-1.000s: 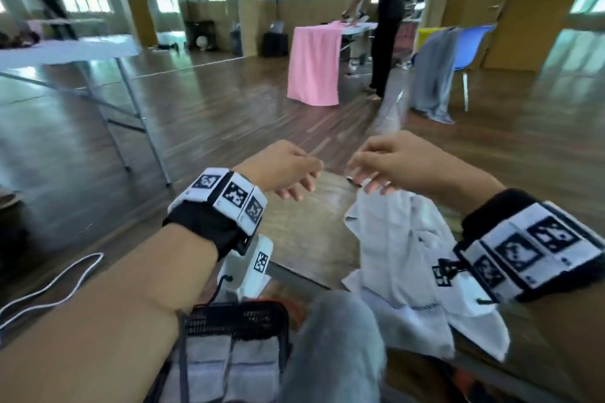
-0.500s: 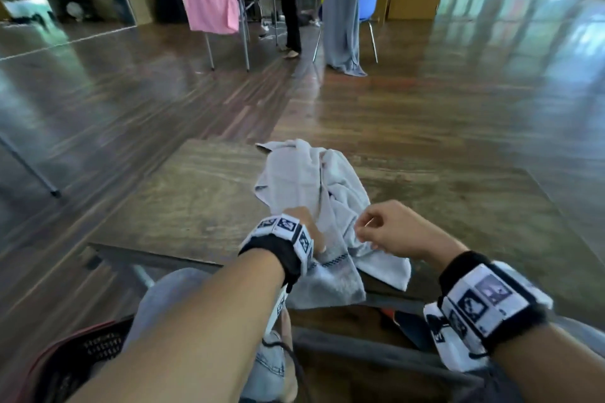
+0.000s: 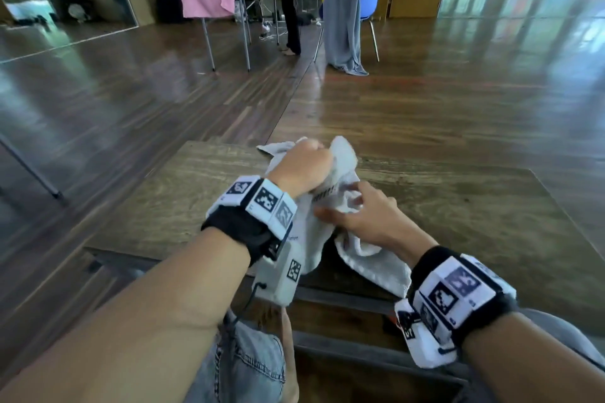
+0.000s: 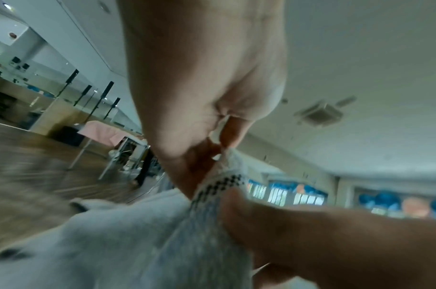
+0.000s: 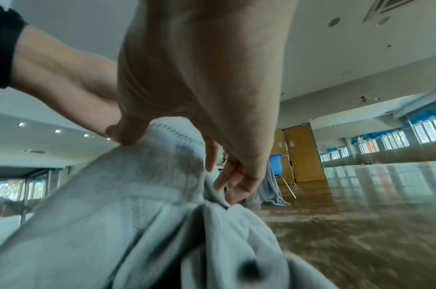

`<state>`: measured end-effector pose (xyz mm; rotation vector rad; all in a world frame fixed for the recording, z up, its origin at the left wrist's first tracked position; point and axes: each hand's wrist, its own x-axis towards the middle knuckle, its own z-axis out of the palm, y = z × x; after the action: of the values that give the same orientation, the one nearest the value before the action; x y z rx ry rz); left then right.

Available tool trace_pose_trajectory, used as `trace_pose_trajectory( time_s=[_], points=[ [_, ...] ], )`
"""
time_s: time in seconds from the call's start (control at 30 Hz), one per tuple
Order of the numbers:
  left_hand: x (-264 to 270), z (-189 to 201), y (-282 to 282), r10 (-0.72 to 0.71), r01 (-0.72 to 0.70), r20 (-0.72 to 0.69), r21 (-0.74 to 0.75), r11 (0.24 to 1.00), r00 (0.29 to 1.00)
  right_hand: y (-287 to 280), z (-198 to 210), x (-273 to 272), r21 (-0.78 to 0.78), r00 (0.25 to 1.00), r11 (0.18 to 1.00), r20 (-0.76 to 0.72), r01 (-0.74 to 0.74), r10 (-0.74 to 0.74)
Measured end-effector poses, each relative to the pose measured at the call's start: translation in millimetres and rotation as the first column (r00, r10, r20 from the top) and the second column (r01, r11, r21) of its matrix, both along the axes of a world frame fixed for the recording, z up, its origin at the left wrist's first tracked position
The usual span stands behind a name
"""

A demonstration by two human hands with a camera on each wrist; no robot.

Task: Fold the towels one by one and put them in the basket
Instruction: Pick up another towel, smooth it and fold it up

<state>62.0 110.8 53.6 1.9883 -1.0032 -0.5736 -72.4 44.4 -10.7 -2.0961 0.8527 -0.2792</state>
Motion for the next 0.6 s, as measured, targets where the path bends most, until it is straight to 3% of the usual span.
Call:
trace_pose_trajectory(
  time_s=[0.13,0.27,0.33,0.43,0.53,0.6],
  points=[
    [-20.2,52.5,-7.1,-0.140,0.082,-0.143,-0.348,0.934,0.980,-26.3,49.8,12.2,-0.059,0.959,0.998,0.283,0.031,-0.013],
    [-25.3,81.2,-16.5,-0.081,0.006,-0.116,-0.540,0.842,0.990,-46.0,108.1,3.0,-0.007,0.847,0.993,0.522,0.115,-0.095],
    [-27.1,76.9,-22.6,-0.127,0.068,-0.095,-0.473,0.878,0.987,-52.2,132.3,-12.4,0.013,0.771,0.993,0.628,0.121,-0.102],
    [-31.5,52.3,-36.4,-0.165,0.188,0.149,-0.155,0.970,0.975,-59.5,154.5,-43.1,-0.012,0.713,0.991,0.696,0.135,-0.088],
    [-46.4,46.1,-54.3,-0.145,0.130,0.347,0.068,0.989,0.926,-67.8,149.8,-77.6,-0.099,0.786,0.968,0.606,0.230,-0.125],
    [-61.2,51.8,-75.9,-0.186,0.178,0.279,0.054,0.983,0.942,-74.4,137.0,-102.9,-0.147,0.823,0.945,0.541,0.293,-0.171]
  ],
)
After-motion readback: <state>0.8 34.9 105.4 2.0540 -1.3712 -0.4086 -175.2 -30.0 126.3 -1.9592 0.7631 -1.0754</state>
